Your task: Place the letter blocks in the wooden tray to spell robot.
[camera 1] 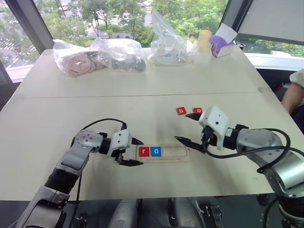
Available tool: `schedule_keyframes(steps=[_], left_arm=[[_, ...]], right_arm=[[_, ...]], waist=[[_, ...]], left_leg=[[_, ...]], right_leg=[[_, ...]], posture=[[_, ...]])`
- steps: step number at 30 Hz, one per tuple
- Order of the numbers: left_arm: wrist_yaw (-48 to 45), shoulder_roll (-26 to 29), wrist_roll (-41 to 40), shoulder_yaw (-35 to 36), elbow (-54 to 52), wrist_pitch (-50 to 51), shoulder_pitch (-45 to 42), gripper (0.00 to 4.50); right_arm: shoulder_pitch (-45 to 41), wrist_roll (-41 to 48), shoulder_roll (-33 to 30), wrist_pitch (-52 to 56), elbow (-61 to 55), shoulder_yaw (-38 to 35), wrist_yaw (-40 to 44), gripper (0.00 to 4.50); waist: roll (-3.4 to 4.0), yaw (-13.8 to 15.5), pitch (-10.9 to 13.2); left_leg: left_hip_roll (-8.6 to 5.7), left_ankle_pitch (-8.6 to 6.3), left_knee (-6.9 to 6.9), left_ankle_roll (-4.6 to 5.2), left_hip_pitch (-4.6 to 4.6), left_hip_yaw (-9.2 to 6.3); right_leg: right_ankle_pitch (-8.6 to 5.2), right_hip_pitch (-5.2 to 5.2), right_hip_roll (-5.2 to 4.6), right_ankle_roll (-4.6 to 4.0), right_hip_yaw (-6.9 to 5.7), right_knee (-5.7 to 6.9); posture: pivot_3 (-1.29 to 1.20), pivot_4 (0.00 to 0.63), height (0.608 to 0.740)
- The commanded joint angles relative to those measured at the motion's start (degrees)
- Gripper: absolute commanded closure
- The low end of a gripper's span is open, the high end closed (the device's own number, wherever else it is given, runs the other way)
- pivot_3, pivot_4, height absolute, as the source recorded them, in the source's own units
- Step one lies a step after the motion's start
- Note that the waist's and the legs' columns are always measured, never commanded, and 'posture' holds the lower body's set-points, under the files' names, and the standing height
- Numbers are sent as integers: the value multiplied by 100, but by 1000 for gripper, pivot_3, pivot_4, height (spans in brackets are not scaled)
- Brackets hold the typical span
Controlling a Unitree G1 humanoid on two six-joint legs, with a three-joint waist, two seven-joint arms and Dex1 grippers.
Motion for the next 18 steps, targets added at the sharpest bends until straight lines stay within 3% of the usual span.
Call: schedule_keyframes(steps=[1, 18], left_arm=[[84, 107, 52, -133, -80, 215, 155, 30], [820, 727, -502, 848, -770, 589, 707, 30]], right_arm=[[-83, 3, 67, -66, -19, -24, -68, 0], [-1583, -1177, 2235, 354, 2663, 449, -2373, 0]], waist=[[2, 1, -1], [9, -169, -6]], left_leg=[[0, 0, 0, 0, 0, 0], [7, 10, -7, -17, 5, 4]], right_leg=[[0, 0, 0, 0, 0, 0], [12, -27, 12, -18, 16, 30]], posture=[[0, 150, 740], [0, 150, 740]])
